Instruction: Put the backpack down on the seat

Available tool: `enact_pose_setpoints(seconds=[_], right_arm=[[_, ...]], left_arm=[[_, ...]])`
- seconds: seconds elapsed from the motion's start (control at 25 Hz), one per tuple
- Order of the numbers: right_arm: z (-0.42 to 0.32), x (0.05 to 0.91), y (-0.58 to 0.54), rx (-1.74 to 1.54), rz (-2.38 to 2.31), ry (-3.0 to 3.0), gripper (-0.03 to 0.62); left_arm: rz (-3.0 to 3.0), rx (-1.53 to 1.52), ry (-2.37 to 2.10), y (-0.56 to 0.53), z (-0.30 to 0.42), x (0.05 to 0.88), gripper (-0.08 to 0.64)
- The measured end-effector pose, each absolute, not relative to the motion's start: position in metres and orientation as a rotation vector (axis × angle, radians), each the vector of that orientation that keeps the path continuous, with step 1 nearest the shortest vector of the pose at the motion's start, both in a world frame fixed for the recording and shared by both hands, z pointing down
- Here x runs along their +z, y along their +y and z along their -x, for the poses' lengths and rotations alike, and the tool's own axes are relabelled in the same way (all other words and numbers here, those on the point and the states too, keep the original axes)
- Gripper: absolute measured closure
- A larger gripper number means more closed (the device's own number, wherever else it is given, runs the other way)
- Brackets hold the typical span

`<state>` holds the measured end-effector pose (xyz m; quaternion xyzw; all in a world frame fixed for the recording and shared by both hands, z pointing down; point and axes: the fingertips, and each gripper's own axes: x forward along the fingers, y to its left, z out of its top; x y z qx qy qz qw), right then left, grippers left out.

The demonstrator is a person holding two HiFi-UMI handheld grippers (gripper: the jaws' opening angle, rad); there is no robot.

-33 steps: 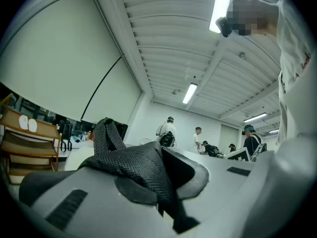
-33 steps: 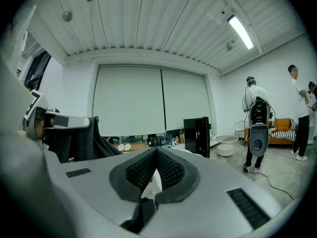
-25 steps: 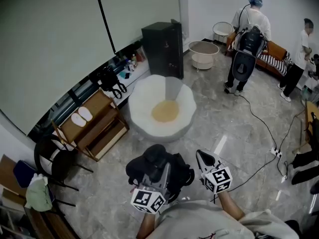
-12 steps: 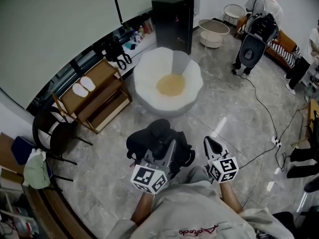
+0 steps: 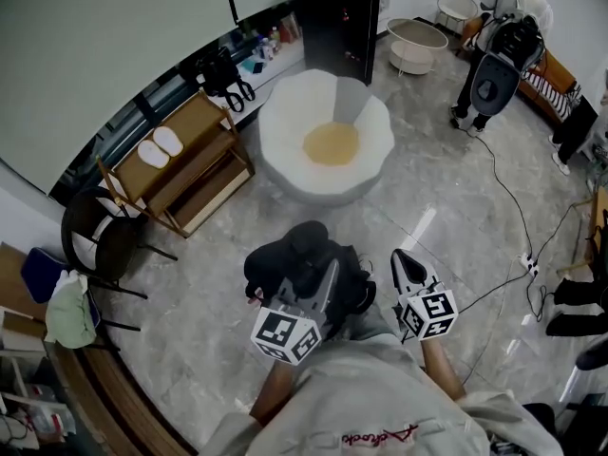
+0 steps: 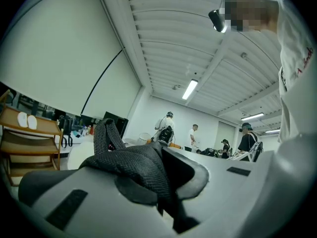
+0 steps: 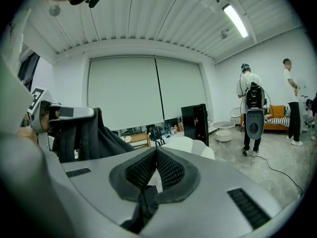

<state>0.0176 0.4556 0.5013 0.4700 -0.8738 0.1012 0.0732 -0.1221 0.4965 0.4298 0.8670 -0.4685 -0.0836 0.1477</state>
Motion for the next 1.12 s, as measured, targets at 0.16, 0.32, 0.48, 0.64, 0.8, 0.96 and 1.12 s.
enact_pose_setpoints(seconds=[0.16,0.32,0.48,0.64,0.8,0.96,1.12], right_arm=[[-0.020,0.506,0.438,0.315,-1.406,-2.619,0.565],[-0.020,0.509,0.413,0.319,-1.404,-2.618,0.565],[-0.030,0.511,0.378,0.321,-1.417,-2.620,0.565],[-0.042,0.506,0.335,0.317,-1.448,-2.624,0.565],[-0.056,0.492,0.290,0.296,-1.466,-2.644,0.565],[-0.077,0.486,0.252,0.300,-1.496,-2.641,0.565],[-0.094,0.482,0.212,0.297,-1.521,-2.644,0.565]], left_arm=[[-2.490,-0.238,-1.346,0.480,0.120,0.432,0.508],[-2.494,-0.232,-1.342,0.452,0.119,0.434,0.508],[-2.509,-0.231,-1.340,0.414,0.112,0.430,0.508],[-2.508,-0.234,-1.333,0.368,0.106,0.424,0.508],[-2.496,-0.250,-1.333,0.320,0.095,0.414,0.508],[-2.523,-0.252,-1.331,0.281,0.078,0.402,0.509],[-2.532,-0.261,-1.323,0.239,0.064,0.397,0.509]])
